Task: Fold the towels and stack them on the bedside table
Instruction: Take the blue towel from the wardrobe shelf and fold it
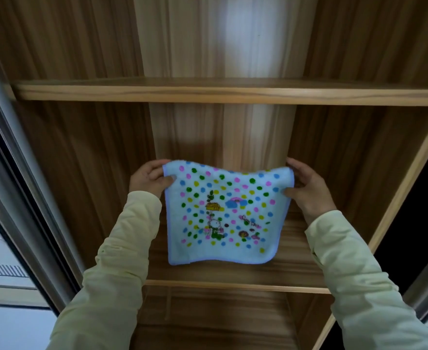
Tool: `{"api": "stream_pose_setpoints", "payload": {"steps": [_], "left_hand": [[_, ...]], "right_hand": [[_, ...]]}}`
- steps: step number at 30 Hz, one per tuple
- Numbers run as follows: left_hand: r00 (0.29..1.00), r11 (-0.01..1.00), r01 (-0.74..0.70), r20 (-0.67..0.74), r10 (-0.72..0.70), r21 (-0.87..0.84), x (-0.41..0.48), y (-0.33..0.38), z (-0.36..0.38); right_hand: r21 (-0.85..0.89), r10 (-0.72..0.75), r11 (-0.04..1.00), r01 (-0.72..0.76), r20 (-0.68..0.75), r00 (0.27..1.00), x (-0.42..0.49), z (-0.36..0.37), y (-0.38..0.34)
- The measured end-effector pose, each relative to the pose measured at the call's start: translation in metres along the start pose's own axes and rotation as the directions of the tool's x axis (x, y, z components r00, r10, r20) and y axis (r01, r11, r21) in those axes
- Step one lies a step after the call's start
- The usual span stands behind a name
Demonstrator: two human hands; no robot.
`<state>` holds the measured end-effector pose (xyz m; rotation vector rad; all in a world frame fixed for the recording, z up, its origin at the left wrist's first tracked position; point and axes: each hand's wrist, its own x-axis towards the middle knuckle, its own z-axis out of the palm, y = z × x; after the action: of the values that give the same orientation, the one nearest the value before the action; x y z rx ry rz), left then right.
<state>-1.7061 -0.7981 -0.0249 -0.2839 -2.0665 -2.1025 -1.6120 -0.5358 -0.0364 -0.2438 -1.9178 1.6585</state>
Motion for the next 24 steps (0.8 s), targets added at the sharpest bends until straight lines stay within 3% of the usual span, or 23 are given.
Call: {"api": "stream_pose_setpoints", "payload": {"steps": [11, 14, 17, 24], "left_hand": [[0.991, 0.998, 0.055, -0.118, -0.057, -0.017, 0.0055, -0.0027, -0.0055], [0.991, 0.999, 0.008, -0.137, -0.003, 0.033, 0.0067, -0.0039, -0.0077], [0.994, 0.996, -0.028, -0.101, 0.036, 0.08, 0.0066, -0.0041, -0.0082], [0.998, 0.995, 0.057, -0.004, -0.057, -0.078, 0.0082, -0.0059, -0.0055]], "right_hand": [[-0.182, -0.062, 0.983, 0.026, -0.195, 0.979, 0.0046, -0.0036, 0.0067], [-0.193, -0.064, 0.981, 0.017, -0.238, 0.969, 0.0028, -0.0021, 0.0045], [-0.204, -0.089, 0.978, 0.04, -0.235, 0.968, -0.0003, 0.0, 0.0], [-0.199, -0.062, 0.98, 0.015, -0.232, 0.971, -0.0001, 0.003, 0.0025]]}}
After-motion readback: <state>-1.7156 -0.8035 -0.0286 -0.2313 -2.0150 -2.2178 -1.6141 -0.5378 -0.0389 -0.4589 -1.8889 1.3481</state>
